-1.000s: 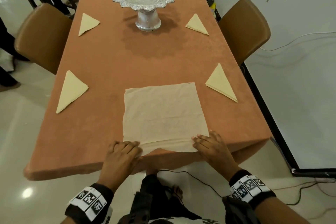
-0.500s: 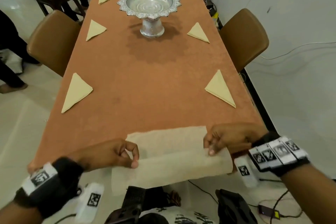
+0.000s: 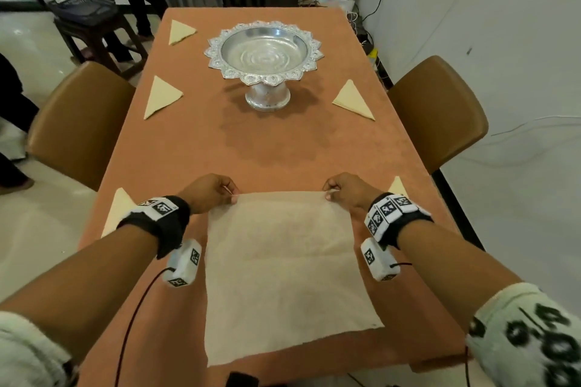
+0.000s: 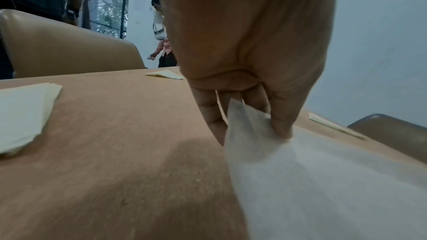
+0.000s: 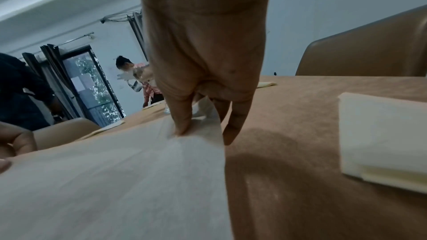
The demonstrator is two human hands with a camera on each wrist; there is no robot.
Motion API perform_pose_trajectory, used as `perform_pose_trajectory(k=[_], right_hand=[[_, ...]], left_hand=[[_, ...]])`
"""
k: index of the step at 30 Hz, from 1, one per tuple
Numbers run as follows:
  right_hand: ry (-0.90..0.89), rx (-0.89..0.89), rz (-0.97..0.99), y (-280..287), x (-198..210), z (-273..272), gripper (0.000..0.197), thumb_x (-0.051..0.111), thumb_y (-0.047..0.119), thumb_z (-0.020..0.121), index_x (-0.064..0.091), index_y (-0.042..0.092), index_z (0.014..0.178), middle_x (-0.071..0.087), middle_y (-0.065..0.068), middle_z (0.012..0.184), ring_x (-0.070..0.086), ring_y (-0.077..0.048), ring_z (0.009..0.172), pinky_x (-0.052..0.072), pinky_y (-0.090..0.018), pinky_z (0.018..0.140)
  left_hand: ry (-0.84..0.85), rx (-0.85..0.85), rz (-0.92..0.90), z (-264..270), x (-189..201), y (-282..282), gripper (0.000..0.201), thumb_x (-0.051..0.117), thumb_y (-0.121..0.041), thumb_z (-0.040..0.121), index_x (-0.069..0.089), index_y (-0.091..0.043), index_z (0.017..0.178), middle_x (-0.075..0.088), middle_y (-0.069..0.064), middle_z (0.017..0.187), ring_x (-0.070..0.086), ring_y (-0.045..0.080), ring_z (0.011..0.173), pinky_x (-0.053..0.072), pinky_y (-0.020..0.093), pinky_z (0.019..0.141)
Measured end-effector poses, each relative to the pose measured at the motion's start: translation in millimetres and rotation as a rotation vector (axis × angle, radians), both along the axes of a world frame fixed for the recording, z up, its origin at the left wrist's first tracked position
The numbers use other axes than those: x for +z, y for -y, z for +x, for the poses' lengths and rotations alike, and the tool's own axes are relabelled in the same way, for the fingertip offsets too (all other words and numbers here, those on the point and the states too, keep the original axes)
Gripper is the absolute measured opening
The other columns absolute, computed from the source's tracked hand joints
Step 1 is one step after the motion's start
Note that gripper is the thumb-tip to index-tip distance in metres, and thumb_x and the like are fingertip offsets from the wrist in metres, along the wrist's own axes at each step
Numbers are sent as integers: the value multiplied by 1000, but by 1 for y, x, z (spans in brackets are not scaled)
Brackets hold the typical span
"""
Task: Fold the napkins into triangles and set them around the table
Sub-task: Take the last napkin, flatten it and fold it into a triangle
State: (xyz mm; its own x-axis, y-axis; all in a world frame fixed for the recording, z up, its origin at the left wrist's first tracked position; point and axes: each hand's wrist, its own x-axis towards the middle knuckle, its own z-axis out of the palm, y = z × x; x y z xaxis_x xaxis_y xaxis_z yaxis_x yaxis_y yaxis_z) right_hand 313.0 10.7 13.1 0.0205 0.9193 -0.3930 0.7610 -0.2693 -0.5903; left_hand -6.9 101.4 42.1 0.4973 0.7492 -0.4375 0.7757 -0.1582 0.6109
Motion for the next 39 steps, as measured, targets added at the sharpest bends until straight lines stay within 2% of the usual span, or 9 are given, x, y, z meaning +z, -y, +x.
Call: perform_pose_trajectory(k=[7,10,14,18,21,25,30,35,39], right_hand=[[84,-60,60,-31,-21,4,37,59,-3,82,58,4,119,59,-15,122,56,-29,111,43,-31,94],[204,-38,170,-7,-11,1,45,62,10,84,54,14,128,51,-5,132,44,-26,124,37,-38,101],[222,-63,305,60,9,-23,34,60,14,88,58,19,122,55,-2,126,46,-23,119,40,-41,96],[191,-2,330,148,1,-44,15,64,16,85,68,20,100,64,1,104,56,-23,102,43,-41,84],[190,58,257,206,-15,-51,16,64,28,82,69,23,95,64,4,97,58,-20,95,41,-35,75],[305,130,369,246,-38,-50,20,66,27,64,68,25,84,65,7,83,64,-19,75,47,-32,58],[371,146,487,253,-48,-49,25,46,23,78,71,21,81,65,5,80,61,-18,70,46,-29,57],[449,216,488,251,-44,-48,17,72,7,72,68,21,81,63,5,78,57,-18,68,39,-27,60],[430,266,467,273,-41,-47,17,75,12,71,66,25,79,62,8,77,58,-16,70,44,-29,59]], left_hand=[[-33,69,106,1,-27,-28,28,61,-18,91,59,-18,119,59,3,125,56,22,108,44,33,89],[-17,60,268,-7,-20,2,38,62,-25,90,53,-21,127,52,0,133,48,21,118,38,31,91],[12,-59,398,-27,-17,81,42,67,-30,87,56,-25,127,51,0,138,48,22,123,40,37,95],[-125,-165,515,-54,-33,175,29,63,-44,82,66,-33,109,64,-8,115,61,19,101,48,35,74],[-227,-118,552,-74,-51,221,25,67,-47,75,70,-35,96,67,-10,99,63,16,84,39,29,61],[-265,-49,610,-82,-65,243,18,71,-35,80,73,-29,96,68,-8,98,62,17,80,43,32,62],[-183,68,632,-73,-72,242,8,71,-22,83,71,-25,90,67,-5,92,59,19,79,40,33,65],[-192,24,717,-73,-72,246,15,56,-31,85,66,-24,77,64,-6,76,56,20,67,34,31,60],[-178,1,684,-81,-72,277,30,37,-42,87,63,-29,80,61,-11,75,55,13,66,42,31,59]])
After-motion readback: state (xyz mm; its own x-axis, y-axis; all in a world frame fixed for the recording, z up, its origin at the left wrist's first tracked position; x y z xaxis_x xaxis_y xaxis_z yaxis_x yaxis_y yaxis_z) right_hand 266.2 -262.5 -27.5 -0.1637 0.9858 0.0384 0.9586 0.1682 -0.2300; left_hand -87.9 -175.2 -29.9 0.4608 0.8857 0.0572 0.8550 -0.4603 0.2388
